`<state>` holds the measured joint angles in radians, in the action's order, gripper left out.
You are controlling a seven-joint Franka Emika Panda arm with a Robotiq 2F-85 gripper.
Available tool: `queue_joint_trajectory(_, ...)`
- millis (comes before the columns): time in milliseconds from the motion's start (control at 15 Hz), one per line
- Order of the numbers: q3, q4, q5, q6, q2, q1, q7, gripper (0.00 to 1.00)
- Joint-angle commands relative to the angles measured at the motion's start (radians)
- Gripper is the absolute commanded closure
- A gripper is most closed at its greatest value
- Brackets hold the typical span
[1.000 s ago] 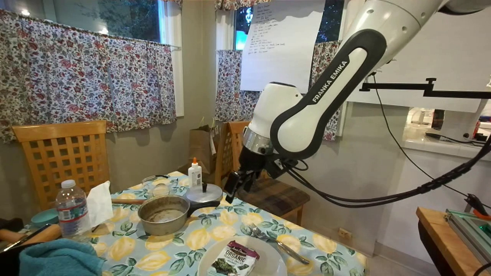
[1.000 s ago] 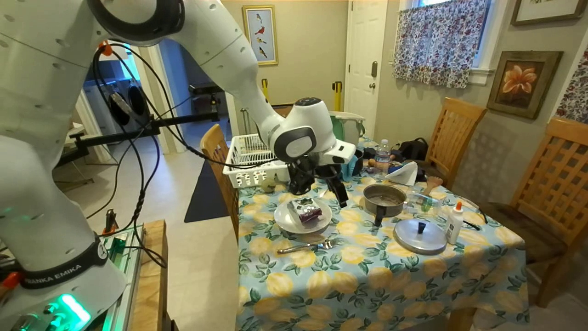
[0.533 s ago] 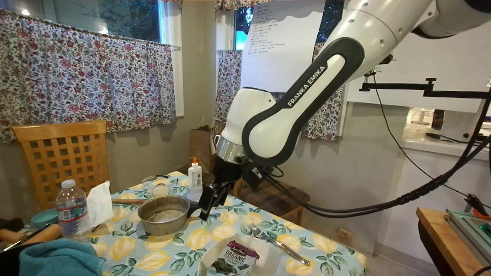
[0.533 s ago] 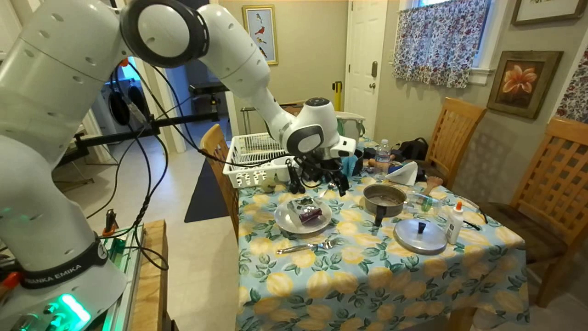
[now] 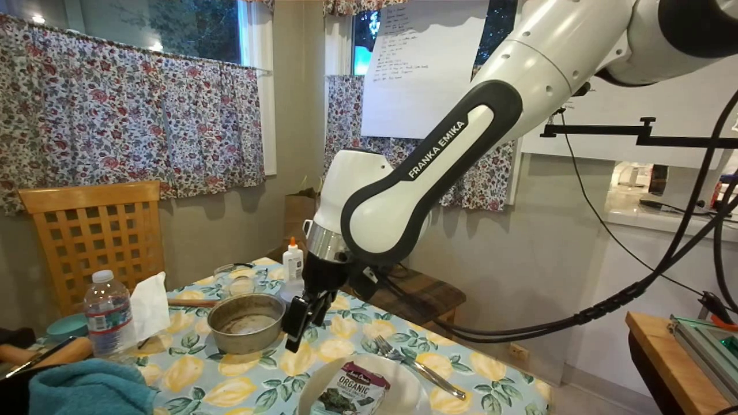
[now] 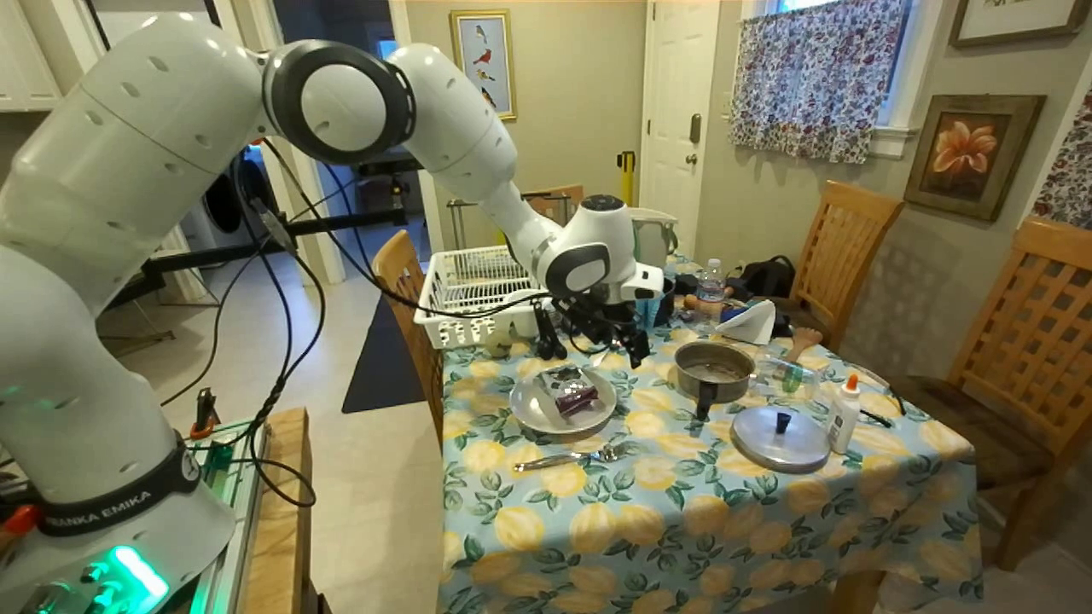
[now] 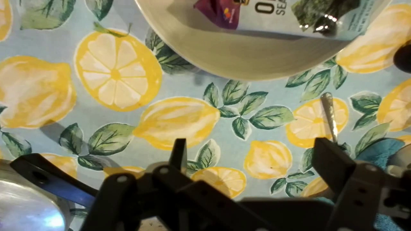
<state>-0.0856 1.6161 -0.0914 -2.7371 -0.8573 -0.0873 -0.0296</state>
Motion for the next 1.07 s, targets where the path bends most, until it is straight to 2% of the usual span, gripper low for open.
queue_joint_trajectory(0,-0.006,-0.003,0.012,0.002,-0.002,0.004,0.009,0.0)
queue_joint_trajectory(533,0.009,-0.094,0.147,0.125,-0.035,-0.05,-0.081,0.0)
queue_joint_trajectory(1000,-0.026,-0.246,0.189,0.191,-0.127,-0.056,-0.208,0.0)
